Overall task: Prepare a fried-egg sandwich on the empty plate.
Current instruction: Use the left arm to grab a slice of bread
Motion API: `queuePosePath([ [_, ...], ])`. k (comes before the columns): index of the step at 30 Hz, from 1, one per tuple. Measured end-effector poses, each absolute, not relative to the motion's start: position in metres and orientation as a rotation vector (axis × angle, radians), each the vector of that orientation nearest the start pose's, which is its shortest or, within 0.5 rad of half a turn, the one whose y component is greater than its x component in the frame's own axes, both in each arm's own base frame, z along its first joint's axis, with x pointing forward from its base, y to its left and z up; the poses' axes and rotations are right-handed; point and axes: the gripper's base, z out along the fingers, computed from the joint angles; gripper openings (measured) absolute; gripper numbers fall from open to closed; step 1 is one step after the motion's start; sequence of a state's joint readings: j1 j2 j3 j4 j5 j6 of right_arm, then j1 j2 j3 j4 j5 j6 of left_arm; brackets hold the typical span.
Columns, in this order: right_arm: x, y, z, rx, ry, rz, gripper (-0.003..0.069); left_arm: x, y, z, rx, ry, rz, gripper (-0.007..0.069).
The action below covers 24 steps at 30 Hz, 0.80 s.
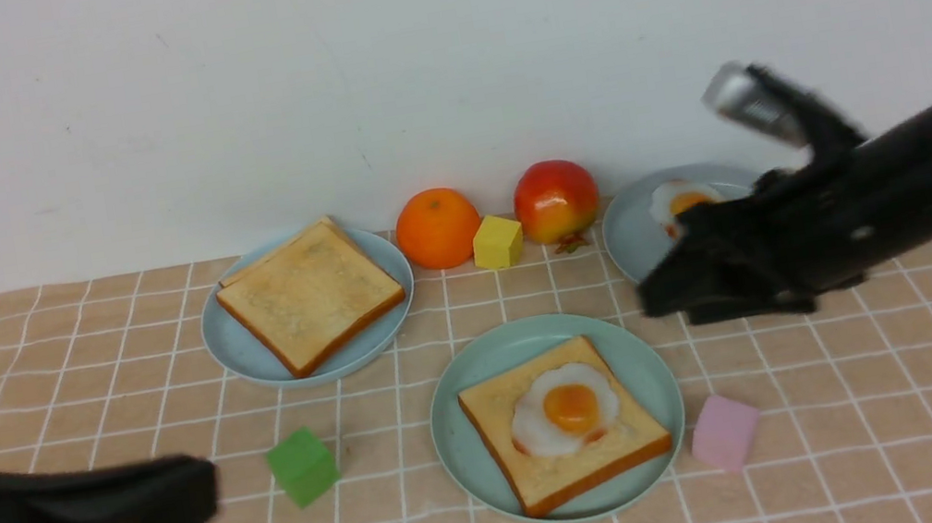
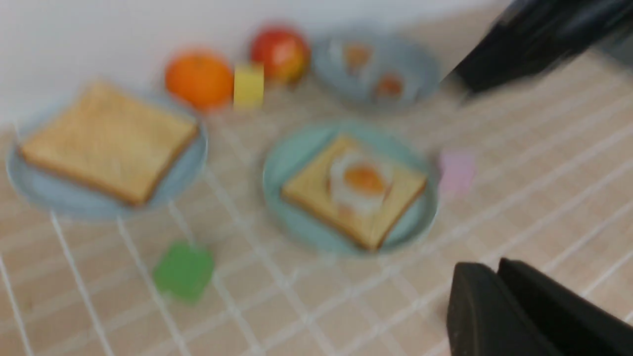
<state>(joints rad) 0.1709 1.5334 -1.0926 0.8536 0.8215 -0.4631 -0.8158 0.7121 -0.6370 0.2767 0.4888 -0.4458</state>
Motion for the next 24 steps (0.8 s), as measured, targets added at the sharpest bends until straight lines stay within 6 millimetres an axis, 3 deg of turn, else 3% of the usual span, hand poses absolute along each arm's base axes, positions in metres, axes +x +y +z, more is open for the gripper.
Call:
queuePosePath([
  [2, 0.276, 0.093, 0.301, -0.279, 2.55, 0.774, 0.0221, 0.117, -0.108, 0.312, 0.566, 2.077, -0.469, 0.0056],
  [3, 0.273, 0.092, 0.304, -0.285, 2.553, 0.761, 0.0213, 0.119, -0.109, 0.311, 0.568, 2.087, -0.467, 0.0053],
  [4, 0.25, 0.084, 0.322, -0.32, 2.569, 0.653, 0.0146, 0.132, -0.123, 0.305, 0.586, 2.162, -0.428, 0.0027],
  [8, 0.197, 0.066, 0.359, -0.345, 2.54, 0.427, 0.0015, 0.166, -0.156, 0.303, 0.647, 2.262, -0.339, -0.0013],
  [10, 0.183, 0.061, 0.369, -0.328, 2.508, 0.38, -0.0001, 0.177, -0.164, 0.304, 0.66, 2.274, -0.315, -0.0013],
  [12, 0.157, 0.053, 0.384, -0.314, 2.435, 0.322, -0.0008, 0.214, -0.175, 0.308, 0.661, 2.294, -0.261, -0.0013],
  [14, 0.143, 0.049, 0.391, -0.312, 2.401, 0.309, -0.0008, 0.246, -0.176, 0.308, 0.649, 2.319, -0.222, -0.0013],
  [15, 0.14, 0.048, 0.393, -0.311, 2.392, 0.309, -0.0008, 0.252, -0.175, 0.307, 0.636, 2.331, -0.219, -0.0013],
  [18, 0.117, 0.044, 0.402, -0.318, 2.343, 0.324, -0.0006, 0.312, -0.161, 0.293, 0.683, 2.413, -0.142, -0.0013],
  [22, 0.099, 0.041, 0.407, -0.341, 2.305, 0.344, -0.0003, 0.363, -0.145, 0.268, 0.746, 2.451, -0.066, -0.0013],
  [23, 0.098, 0.041, 0.407, -0.34, 2.302, 0.345, -0.0003, 0.364, -0.146, 0.267, 0.747, 2.453, -0.065, -0.0013],
  [24, 0.092, 0.04, 0.409, -0.342, 2.279, 0.348, -0.0001, 0.383, -0.139, 0.256, 0.775, 2.459, -0.033, -0.0011],
])
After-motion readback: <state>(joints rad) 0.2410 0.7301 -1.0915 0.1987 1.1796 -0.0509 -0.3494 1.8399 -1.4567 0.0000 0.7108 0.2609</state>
